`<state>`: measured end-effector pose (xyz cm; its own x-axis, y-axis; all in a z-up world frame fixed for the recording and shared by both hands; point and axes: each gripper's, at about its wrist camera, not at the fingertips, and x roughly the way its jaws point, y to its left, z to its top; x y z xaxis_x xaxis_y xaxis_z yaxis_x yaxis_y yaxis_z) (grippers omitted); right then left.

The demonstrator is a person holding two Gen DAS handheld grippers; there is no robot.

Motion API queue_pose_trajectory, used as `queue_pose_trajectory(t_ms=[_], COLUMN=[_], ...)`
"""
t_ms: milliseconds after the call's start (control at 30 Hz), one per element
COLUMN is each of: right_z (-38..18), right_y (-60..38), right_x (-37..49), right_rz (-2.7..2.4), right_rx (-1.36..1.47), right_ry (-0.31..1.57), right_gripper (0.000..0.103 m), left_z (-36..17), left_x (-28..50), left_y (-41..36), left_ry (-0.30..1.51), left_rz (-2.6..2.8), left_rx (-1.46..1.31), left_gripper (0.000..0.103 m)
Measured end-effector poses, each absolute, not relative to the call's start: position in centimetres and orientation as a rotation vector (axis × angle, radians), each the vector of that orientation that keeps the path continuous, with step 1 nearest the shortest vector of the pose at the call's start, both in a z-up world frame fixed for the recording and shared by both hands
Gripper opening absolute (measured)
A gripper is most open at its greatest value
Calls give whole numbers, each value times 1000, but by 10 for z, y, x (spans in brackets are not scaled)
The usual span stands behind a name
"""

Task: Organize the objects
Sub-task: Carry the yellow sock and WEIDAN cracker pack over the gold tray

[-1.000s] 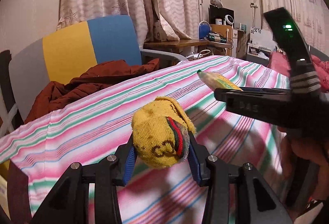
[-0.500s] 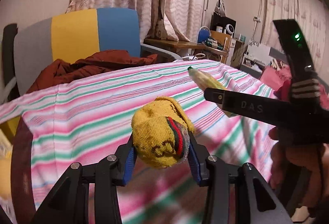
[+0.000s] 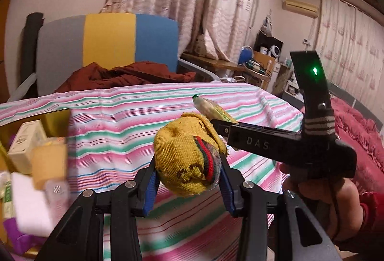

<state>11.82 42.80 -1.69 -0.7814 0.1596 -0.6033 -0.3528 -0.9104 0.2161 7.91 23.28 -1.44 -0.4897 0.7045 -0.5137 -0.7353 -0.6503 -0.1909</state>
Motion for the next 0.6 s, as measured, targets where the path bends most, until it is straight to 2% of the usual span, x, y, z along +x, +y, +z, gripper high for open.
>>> queue_pose_trajectory(t_ms=[600], right_z=[7], right_y=[317], right_x=[82], right_rz=[2940], right_rx=[-916], right_ry=[445], right_gripper=[49], left_z=[5], left_x=[46], left_y=[91], left_ry=[-156], left_rz=[2443], left_rx=[-742], left_gripper=[45])
